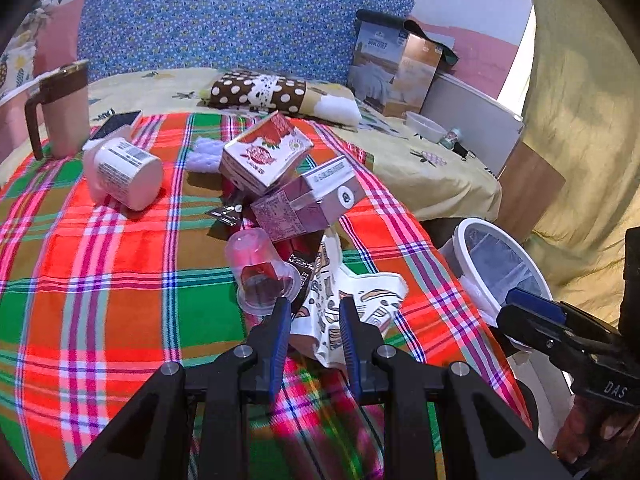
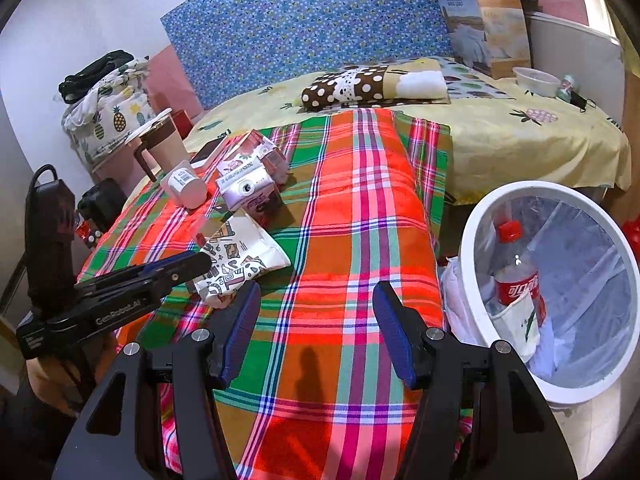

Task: Collect trash
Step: 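Move both tools back toward the remaining trash pile on the cloth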

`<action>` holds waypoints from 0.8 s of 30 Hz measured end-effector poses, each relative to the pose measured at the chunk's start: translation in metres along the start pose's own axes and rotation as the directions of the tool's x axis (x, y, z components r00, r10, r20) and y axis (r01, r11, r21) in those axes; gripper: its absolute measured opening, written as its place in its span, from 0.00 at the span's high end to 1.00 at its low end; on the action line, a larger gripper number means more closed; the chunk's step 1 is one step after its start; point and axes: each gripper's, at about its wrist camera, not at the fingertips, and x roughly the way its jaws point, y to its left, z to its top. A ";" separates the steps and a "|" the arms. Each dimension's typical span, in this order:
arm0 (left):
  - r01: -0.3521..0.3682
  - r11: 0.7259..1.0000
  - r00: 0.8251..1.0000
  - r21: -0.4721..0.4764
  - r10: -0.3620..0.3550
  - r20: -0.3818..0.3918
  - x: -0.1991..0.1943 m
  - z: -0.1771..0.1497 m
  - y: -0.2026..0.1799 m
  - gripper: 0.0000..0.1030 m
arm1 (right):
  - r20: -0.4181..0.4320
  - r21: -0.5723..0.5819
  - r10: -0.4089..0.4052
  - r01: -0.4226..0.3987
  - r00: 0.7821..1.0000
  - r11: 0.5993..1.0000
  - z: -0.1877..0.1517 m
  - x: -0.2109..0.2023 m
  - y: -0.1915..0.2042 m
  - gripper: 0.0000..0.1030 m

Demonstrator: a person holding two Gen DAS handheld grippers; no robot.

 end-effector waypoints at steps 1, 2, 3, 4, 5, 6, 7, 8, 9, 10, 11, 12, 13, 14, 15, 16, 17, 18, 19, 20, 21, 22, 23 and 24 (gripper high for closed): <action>0.001 1.000 1.000 0.000 -0.001 -0.002 0.002 0.000 0.000 0.76 | -0.002 0.000 0.000 0.000 1.000 1.000 0.000 0.001 0.000 0.42; 0.003 1.000 1.000 0.002 -0.003 -0.004 0.003 0.000 -0.001 0.76 | -0.004 0.001 0.002 -0.002 1.000 1.000 0.000 0.001 0.000 0.42; 0.008 1.000 1.000 0.006 -0.008 -0.007 0.004 -0.001 -0.002 0.76 | -0.006 0.002 0.003 -0.003 1.000 1.000 0.000 0.002 0.000 0.42; 0.012 1.000 1.000 0.010 -0.012 -0.009 0.005 -0.001 -0.004 0.76 | -0.009 0.003 0.003 -0.003 1.000 1.000 0.000 0.003 0.000 0.42; 0.016 1.000 1.000 0.015 -0.016 -0.011 0.005 -0.001 -0.005 0.76 | -0.011 0.005 0.004 -0.004 1.000 1.000 0.000 0.004 -0.001 0.42; 0.020 1.000 1.000 0.023 -0.020 -0.014 0.006 -0.002 -0.007 0.76 | -0.013 0.006 0.006 -0.006 1.000 1.000 0.000 0.004 -0.001 0.42; 0.023 0.999 1.000 0.028 -0.023 -0.018 0.007 -0.002 -0.008 0.76 | -0.015 0.006 0.008 -0.008 1.000 1.000 0.000 0.005 -0.001 0.42; 0.028 0.999 0.999 0.029 -0.027 -0.022 0.008 -0.003 -0.009 0.76 | -0.016 0.006 0.010 -0.009 1.000 1.000 0.000 0.006 -0.001 0.42; 0.036 0.999 0.999 0.030 -0.035 -0.027 0.008 -0.003 -0.010 0.76 | -0.018 0.005 0.010 -0.010 1.000 1.000 0.000 0.006 -0.001 0.42; 0.043 0.999 0.999 0.030 -0.042 -0.030 0.008 -0.003 -0.010 0.76 | -0.019 0.005 0.012 -0.012 1.000 1.000 0.000 0.006 -0.001 0.42; 0.057 0.998 0.998 0.032 -0.056 -0.036 0.009 -0.003 -0.011 0.76 | -0.019 0.005 0.013 -0.013 1.000 1.000 0.000 0.006 -0.001 0.42; 0.068 0.997 0.997 0.033 -0.067 -0.043 0.009 -0.004 -0.012 0.76 | -0.018 0.005 0.013 -0.013 1.000 1.000 0.000 0.006 -0.001 0.42; 0.074 0.997 0.996 0.032 -0.072 -0.052 0.011 -0.004 -0.013 0.76 | -0.019 0.006 0.012 -0.012 1.000 1.000 0.000 0.006 -0.001 0.42; 0.068 0.997 0.996 0.030 -0.067 -0.057 0.012 -0.005 -0.012 0.76 | -0.019 0.006 0.012 -0.012 1.000 1.000 0.000 0.006 -0.001 0.42; 0.060 0.998 0.996 0.026 -0.058 -0.063 0.014 -0.004 -0.011 0.76 | -0.018 0.009 0.011 -0.011 1.000 1.000 0.000 0.005 -0.001 0.42; 0.052 0.999 0.996 0.012 -0.051 -0.073 0.016 -0.004 -0.009 0.76 | -0.019 0.010 0.010 -0.010 1.000 1.000 0.000 0.006 -0.001 0.42; 0.052 0.999 0.995 -0.004 -0.052 -0.081 0.018 -0.003 -0.007 0.76 | -0.019 0.012 0.009 -0.009 1.000 1.000 0.000 0.005 -0.001 0.42; 0.056 0.998 0.995 -0.016 -0.057 -0.086 0.020 -0.002 -0.005 0.76 | -0.018 0.014 0.009 -0.009 1.000 1.000 0.001 0.006 -0.002 0.42; 0.058 0.998 0.994 -0.030 -0.061 -0.094 0.021 -0.001 -0.004 0.76 | -0.018 0.015 0.008 -0.008 1.000 1.000 0.001 0.006 -0.003 0.42; 0.059 0.997 0.993 -0.040 -0.063 -0.099 0.023 -0.001 -0.003 0.76 | -0.018 0.016 0.008 -0.007 1.000 1.000 0.001 0.006 -0.003 0.42; 0.062 0.997 0.992 -0.047 -0.067 -0.105 0.025 0.000 -0.003 0.76 | -0.018 0.018 0.008 -0.008 1.000 1.000 0.001 0.006 -0.003 0.42; 0.070 0.996 0.991 -0.055 -0.075 -0.114 0.027 0.000 -0.003 0.76 | -0.019 0.019 0.009 -0.009 1.000 1.000 0.001 0.006 -0.004 0.42; 0.070 0.996 0.989 -0.059 -0.076 -0.124 0.030 0.001 -0.004 0.76 | -0.018 0.021 0.010 -0.010 1.000 1.000 0.001 0.006 -0.005 0.42; 0.069 0.996 0.989 -0.062 -0.077 -0.126 0.032 0.001 -0.005 0.76 | -0.019 0.022 0.011 -0.011 1.000 1.000 0.000 0.007 -0.006 0.42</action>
